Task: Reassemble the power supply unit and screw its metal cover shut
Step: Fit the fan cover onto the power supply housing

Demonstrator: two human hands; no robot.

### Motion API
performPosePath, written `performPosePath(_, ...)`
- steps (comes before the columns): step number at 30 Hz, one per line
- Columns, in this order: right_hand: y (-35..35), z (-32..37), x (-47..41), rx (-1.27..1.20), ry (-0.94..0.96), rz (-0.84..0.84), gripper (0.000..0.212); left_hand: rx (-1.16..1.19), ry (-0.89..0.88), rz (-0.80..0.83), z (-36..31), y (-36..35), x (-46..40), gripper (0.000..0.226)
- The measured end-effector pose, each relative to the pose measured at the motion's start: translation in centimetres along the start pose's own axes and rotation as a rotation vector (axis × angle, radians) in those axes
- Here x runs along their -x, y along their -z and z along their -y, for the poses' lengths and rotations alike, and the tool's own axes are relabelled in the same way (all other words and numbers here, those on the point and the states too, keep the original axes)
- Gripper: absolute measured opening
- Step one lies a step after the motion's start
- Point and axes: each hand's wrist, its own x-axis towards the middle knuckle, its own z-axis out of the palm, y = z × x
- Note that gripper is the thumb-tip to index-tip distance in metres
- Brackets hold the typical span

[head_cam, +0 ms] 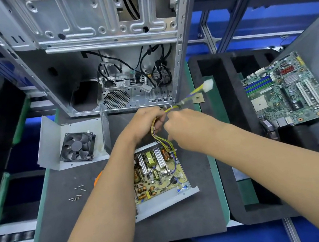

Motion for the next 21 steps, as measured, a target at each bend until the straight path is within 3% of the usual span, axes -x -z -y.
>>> performPosePath(4, 0.1, 0.4, 0.0, 0.004, -0.022, 0.024, 0.013, 0.297, 0.017, -0.123, -0.7, 1.0, -0.2, 0.019)
performPosePath(6, 0.2, 0.3, -0.2, 0.000, -0.032, 0.024, 0.011, 0.153, 0.058, -0.286, -0.2, 1.8, 0.5, 0.023)
performPosePath(8, 0.2, 0.1, -0.2, 0.013, -0.049, 0.029, 0.010, -0.135, 0.103, -0.419, 0.7, 2.6, 1.4, 0.037)
performPosePath(11, 0.1, -0.1, -0.5, -0.020, -0.119, 0.039, 0.016, -0.483, 0.247, -0.504, 1.5, 4.0, 1.8, 0.053)
performPosePath(17, 0.3, -1.1, -0.6, -0.173, -0.132, 0.144, 0.018, -0.758, 0.410, -0.417, 1.4, 3.8, 1.4, 0.053)
performPosePath(21, 0.6, -0.5, -0.6, 0.038, -0.018, 0.108, 0.009, -0.843, 0.417, -0.399, 0.9, 3.9, 1.9, 0.069)
